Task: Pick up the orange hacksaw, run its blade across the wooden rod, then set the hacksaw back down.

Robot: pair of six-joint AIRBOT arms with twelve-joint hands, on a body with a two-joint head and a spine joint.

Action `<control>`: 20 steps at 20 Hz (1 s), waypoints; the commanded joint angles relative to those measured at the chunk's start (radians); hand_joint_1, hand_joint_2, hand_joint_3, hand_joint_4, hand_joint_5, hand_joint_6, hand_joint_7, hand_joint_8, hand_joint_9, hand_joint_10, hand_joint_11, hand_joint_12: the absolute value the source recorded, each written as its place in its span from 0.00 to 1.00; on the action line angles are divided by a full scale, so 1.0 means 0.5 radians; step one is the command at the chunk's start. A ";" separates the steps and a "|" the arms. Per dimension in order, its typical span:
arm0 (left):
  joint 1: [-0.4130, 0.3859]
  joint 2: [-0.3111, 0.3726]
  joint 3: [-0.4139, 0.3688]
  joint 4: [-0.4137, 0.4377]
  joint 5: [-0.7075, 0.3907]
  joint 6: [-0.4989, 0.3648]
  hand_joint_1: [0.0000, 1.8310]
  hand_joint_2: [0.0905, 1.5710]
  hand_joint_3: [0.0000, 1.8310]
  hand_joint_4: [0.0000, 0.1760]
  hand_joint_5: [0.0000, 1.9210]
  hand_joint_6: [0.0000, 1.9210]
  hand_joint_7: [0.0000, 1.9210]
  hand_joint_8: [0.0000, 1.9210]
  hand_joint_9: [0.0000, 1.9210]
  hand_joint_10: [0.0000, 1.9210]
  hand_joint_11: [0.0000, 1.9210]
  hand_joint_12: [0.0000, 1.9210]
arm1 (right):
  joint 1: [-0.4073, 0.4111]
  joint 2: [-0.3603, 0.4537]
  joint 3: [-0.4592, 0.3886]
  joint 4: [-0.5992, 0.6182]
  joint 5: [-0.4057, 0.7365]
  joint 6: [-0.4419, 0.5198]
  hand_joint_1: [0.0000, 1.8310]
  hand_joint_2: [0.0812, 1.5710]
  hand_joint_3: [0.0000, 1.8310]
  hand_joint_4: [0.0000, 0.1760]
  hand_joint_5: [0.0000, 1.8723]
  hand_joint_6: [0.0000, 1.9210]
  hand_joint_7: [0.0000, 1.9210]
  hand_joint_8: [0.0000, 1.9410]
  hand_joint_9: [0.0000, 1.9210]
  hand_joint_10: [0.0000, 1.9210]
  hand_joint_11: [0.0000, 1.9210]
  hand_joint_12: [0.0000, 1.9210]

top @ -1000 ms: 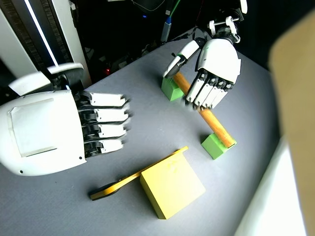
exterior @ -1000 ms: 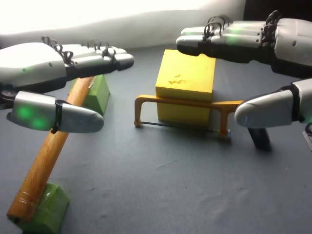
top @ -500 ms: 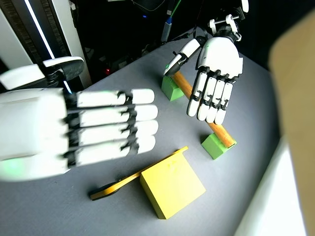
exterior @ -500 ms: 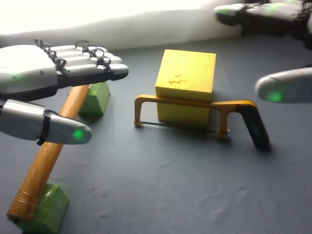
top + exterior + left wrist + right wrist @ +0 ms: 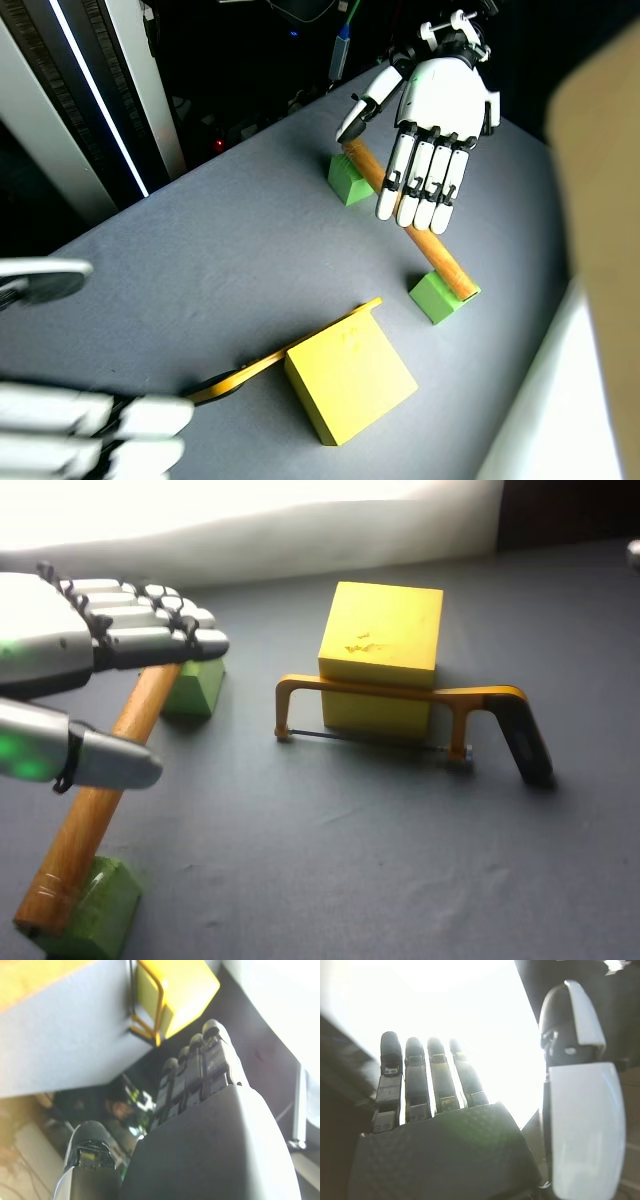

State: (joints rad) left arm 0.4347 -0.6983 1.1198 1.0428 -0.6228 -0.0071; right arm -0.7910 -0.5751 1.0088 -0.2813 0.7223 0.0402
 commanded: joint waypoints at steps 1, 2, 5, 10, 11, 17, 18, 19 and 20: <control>-0.033 0.038 -0.014 -0.086 -0.004 -0.004 0.02 0.75 0.00 0.00 0.02 0.00 0.01 0.00 0.01 0.00 0.01 0.02 | -0.006 0.020 -0.008 0.077 0.319 0.084 0.44 0.63 0.00 0.00 0.02 0.00 0.01 0.00 0.03 0.00 0.00 0.28; -0.058 0.059 -0.041 -0.060 0.022 -0.004 0.01 0.75 0.00 0.00 0.02 0.00 0.01 0.00 0.02 0.00 0.01 0.02 | -0.040 0.023 -0.006 0.077 0.346 0.137 0.48 0.63 0.00 0.00 0.03 0.00 0.02 0.00 0.04 0.00 0.00 0.29; -0.118 0.185 -0.132 0.131 0.079 -0.004 0.01 0.75 0.00 0.00 0.03 0.00 0.03 0.01 0.03 0.01 0.02 0.03 | -0.173 -0.054 0.046 0.202 0.575 0.255 0.47 0.66 0.01 0.00 0.03 0.00 0.01 0.00 0.03 0.00 0.00 0.28; -0.123 0.354 -0.168 0.376 0.107 -0.108 0.04 0.75 0.00 0.00 0.06 0.00 0.05 0.00 0.05 0.00 0.00 0.16 | -0.494 -0.215 0.127 0.632 1.223 -0.073 0.47 0.68 0.00 0.00 0.03 0.00 0.02 0.00 0.03 0.00 0.00 0.19; -0.124 0.387 -0.180 0.428 0.102 -0.148 0.03 0.75 0.00 0.00 0.05 0.00 0.04 0.00 0.05 0.00 0.00 0.17 | -0.536 -0.229 0.142 0.659 1.318 -0.106 0.46 0.68 0.00 0.00 0.03 0.00 0.02 0.00 0.03 0.00 0.00 0.20; -0.131 0.582 -0.282 0.584 -0.037 -0.208 0.02 0.76 0.00 0.00 0.05 0.00 0.03 0.00 0.04 0.00 0.00 0.13 | -0.740 -0.329 0.149 0.946 1.715 -0.186 0.47 0.69 0.00 0.00 0.03 0.00 0.02 0.00 0.03 0.00 0.00 0.20; -0.143 0.601 -0.289 0.609 -0.108 -0.240 0.00 0.76 0.00 0.00 0.04 0.00 0.03 0.00 0.03 0.00 0.00 0.11 | -0.760 -0.335 0.125 0.974 1.710 -0.186 0.48 0.68 0.00 0.00 0.03 0.00 0.03 0.00 0.04 0.00 0.00 0.22; -0.156 0.603 -0.277 0.665 -0.196 -0.275 0.00 0.76 0.00 0.00 0.04 0.00 0.03 0.00 0.03 0.00 0.00 0.10 | -0.773 -0.334 0.102 0.975 1.654 -0.167 0.47 0.68 0.00 0.00 0.02 0.00 0.02 0.00 0.03 0.00 0.00 0.19; -0.162 0.604 -0.259 0.723 -0.277 -0.297 0.01 0.76 0.00 0.00 0.04 0.00 0.03 0.00 0.03 0.00 0.00 0.10 | -0.770 -0.327 0.082 0.945 1.549 -0.141 0.45 0.69 0.00 0.00 0.00 0.00 0.01 0.00 0.02 0.00 0.00 0.17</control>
State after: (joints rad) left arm 0.3634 -0.4057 0.9882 1.4559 -0.7208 -0.1551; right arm -1.1782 -0.7460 1.0477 0.1642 1.4082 -0.0391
